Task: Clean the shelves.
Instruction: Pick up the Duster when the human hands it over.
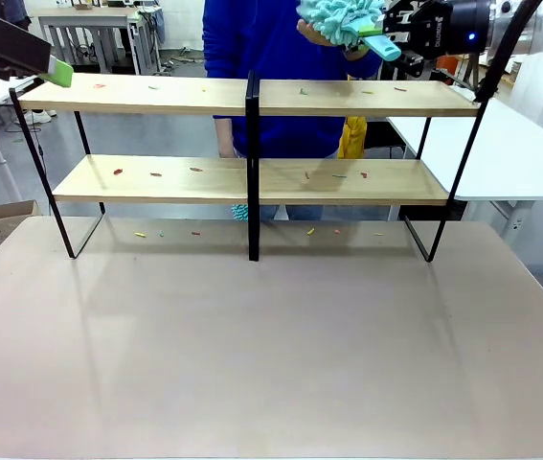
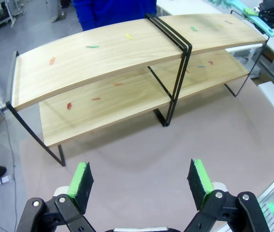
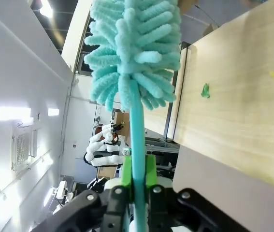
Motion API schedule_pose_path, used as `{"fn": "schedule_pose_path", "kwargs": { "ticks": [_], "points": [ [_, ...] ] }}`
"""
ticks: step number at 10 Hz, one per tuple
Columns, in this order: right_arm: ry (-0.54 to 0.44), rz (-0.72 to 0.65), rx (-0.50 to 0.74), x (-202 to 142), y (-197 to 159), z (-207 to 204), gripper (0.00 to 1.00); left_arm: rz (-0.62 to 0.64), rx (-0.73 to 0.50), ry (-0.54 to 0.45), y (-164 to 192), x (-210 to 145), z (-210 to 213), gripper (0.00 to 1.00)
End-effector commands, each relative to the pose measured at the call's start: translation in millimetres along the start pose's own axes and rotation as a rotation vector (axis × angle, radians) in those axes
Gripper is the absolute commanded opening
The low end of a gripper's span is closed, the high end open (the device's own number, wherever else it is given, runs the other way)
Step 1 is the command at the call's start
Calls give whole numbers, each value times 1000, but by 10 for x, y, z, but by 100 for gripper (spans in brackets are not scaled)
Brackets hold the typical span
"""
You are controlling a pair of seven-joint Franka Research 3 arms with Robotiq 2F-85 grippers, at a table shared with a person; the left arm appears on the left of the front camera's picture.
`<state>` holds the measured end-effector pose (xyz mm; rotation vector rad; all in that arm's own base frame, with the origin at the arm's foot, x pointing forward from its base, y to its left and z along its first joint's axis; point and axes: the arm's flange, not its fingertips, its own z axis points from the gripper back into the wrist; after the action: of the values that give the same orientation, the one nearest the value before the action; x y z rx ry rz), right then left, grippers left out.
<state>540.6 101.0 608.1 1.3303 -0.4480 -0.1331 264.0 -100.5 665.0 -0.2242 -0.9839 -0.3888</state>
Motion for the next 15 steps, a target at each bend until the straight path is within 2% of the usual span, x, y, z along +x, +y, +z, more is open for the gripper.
{"fn": "schedule_pose_path", "kwargs": {
  "ticks": [1, 3, 4, 5, 7, 9, 11, 13, 14, 15],
  "points": [
    [25, 42, 30, -82, 77, 46, 0, -2, 5, -1, 5, 5, 15, 100],
    [142, 131, -72, -459, 494, 533, 0, -2, 5, -1, 5, 5, 15, 100],
    [223, 206, -164, -875, 784, 1192, 0, -2, 5, -1, 5, 5, 15, 100],
    [246, 210, -187, -1024, 859, 1490, 0, -2, 5, -1, 5, 5, 15, 100],
    [201, 209, -186, -1576, 990, 2637, 0, -2, 5, -1, 5, 5, 15, 100],
    [94, 243, -187, -2032, 1009, 3441, 0, -2, 5, -1, 5, 5, 15, 100],
    [-137, 211, -215, -2179, 835, 3902, 0, -2, 5, -1, 5, 5, 15, 100],
    [-178, 277, -185, -2171, 612, 3941, 0, -2, 5, -1, 5, 5, 15, 100],
    [-100, 206, -205, -2291, 890, 4133, 0, -2, 5, -1, 5, 5, 15, 100],
    [-100, 206, -205, -2291, 890, 4133, 0, -2, 5, -1, 5, 5, 15, 100]
  ]
}}
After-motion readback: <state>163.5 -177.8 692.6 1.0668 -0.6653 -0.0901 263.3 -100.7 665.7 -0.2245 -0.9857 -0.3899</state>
